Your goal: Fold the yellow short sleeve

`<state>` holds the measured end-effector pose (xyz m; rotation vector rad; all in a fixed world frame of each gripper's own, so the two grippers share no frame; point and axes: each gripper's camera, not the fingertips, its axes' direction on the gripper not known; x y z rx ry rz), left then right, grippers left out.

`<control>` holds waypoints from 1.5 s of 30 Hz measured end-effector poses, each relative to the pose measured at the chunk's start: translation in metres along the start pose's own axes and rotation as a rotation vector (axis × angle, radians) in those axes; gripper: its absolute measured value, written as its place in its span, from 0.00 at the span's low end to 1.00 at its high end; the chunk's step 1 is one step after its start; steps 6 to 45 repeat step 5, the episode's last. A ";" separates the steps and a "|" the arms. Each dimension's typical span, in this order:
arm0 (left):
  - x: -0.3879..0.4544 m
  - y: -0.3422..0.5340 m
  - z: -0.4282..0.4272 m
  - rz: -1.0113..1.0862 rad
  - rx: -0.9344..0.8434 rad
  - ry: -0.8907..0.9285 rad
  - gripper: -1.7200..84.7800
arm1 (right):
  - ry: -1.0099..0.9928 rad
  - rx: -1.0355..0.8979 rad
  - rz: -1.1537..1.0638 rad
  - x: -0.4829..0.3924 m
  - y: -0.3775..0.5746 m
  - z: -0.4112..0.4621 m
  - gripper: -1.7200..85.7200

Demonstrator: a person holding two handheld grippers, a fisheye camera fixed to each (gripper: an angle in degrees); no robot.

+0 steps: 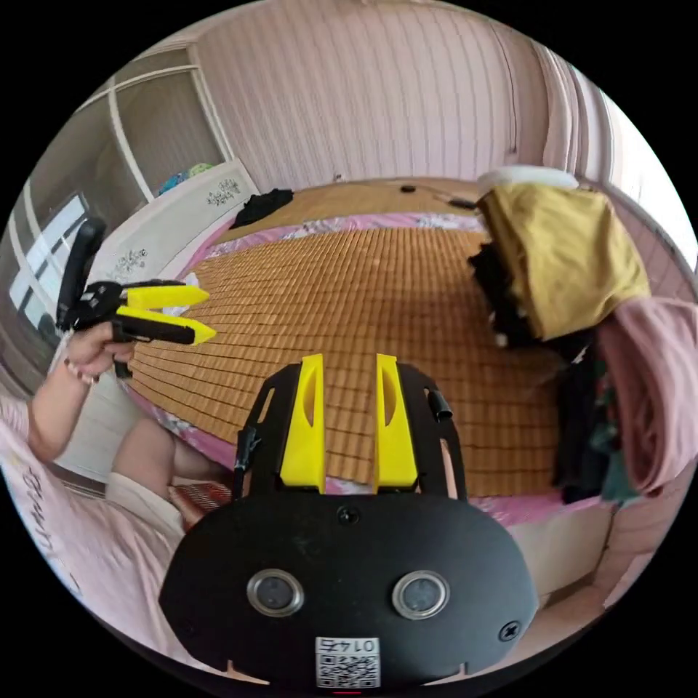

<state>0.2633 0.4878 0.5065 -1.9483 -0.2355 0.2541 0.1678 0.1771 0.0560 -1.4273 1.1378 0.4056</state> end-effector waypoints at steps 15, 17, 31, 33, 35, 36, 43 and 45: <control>-0.024 0.078 -0.050 -0.280 -0.027 -0.023 0.20 | -0.064 -0.083 0.112 -0.101 -0.023 0.048 0.07; -0.024 0.078 -0.050 -0.280 -0.027 -0.023 0.20 | -0.064 -0.083 0.112 -0.101 -0.023 0.048 0.07; -0.024 0.078 -0.050 -0.280 -0.027 -0.023 0.20 | -0.064 -0.083 0.112 -0.101 -0.023 0.048 0.07; -0.024 0.078 -0.050 -0.280 -0.027 -0.023 0.20 | -0.064 -0.083 0.112 -0.101 -0.023 0.048 0.07; -0.024 0.078 -0.050 -0.280 -0.027 -0.023 0.20 | -0.064 -0.083 0.112 -0.101 -0.023 0.048 0.07; -0.024 0.078 -0.050 -0.280 -0.027 -0.023 0.20 | -0.064 -0.083 0.112 -0.101 -0.023 0.048 0.07; -0.024 0.078 -0.050 -0.280 -0.027 -0.023 0.20 | -0.064 -0.083 0.112 -0.101 -0.023 0.048 0.07; -0.024 0.078 -0.050 -0.280 -0.027 -0.023 0.20 | -0.064 -0.083 0.112 -0.101 -0.023 0.048 0.07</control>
